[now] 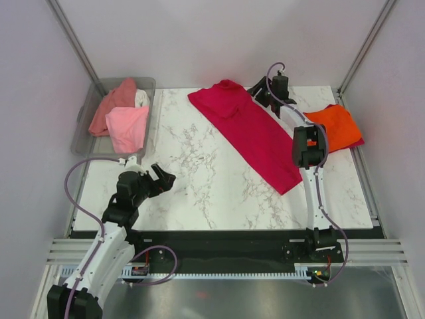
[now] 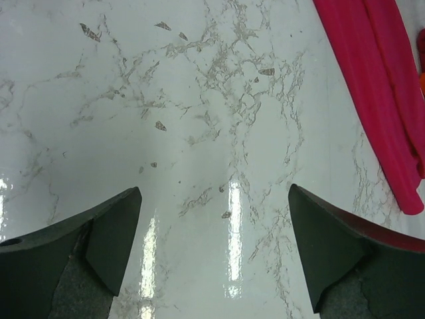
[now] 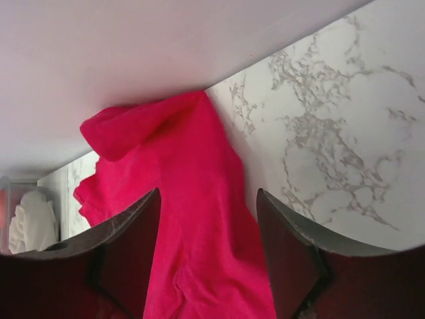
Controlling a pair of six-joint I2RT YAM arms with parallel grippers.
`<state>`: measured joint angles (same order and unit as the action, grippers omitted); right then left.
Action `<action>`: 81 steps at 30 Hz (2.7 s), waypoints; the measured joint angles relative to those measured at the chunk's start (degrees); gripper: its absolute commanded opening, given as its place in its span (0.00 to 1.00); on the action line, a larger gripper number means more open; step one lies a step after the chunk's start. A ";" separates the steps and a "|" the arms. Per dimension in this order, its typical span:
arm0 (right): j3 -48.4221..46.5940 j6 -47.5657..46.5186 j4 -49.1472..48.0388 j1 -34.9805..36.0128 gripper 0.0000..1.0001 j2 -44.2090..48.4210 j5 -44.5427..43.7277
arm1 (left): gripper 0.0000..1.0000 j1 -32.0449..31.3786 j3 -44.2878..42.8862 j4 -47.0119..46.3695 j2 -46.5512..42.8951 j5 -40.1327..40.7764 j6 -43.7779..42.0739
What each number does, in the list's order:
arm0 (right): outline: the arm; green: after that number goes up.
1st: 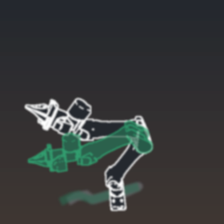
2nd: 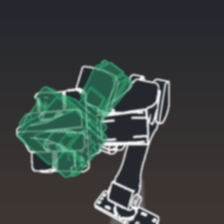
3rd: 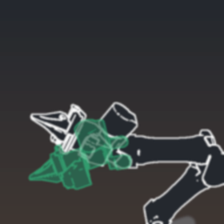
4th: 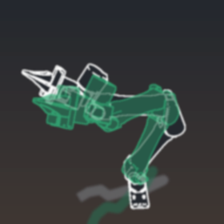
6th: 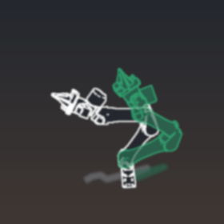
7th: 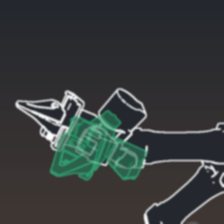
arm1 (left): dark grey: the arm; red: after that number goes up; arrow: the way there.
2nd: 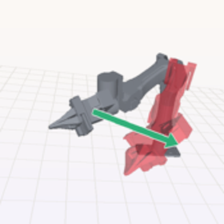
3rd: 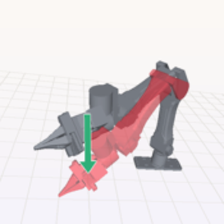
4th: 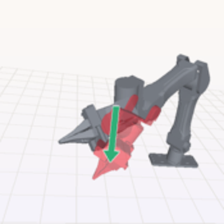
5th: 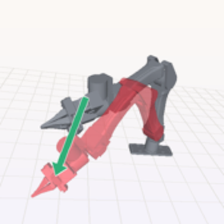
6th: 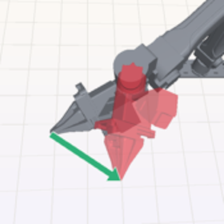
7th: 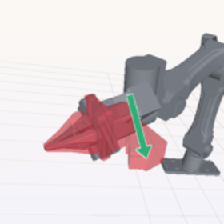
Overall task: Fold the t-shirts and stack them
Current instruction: Fold the tshirt
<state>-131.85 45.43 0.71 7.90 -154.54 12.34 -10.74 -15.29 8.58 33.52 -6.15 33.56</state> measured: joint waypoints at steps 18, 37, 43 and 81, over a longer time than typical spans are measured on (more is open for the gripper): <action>38.47 -26.18 9.09 1.73 0.65 46.29 -3.56 | 1.00 0.00 1.42 -1.46 -2.08 0.13 -0.02; 73.75 -28.09 26.62 14.40 0.56 84.50 -19.61 | 1.00 0.00 1.51 -1.44 -1.90 1.99 0.02; 79.93 -26.97 29.55 14.40 0.47 84.37 -21.81 | 1.00 0.00 1.64 -1.44 -2.10 1.49 0.02; 80.63 -26.32 28.63 19.28 0.19 62.47 -23.45 | 1.00 0.00 1.64 -1.44 -0.79 1.49 0.02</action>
<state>-51.22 19.11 29.34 27.18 -92.07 -11.11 -10.74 -13.65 7.14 32.73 -4.67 33.58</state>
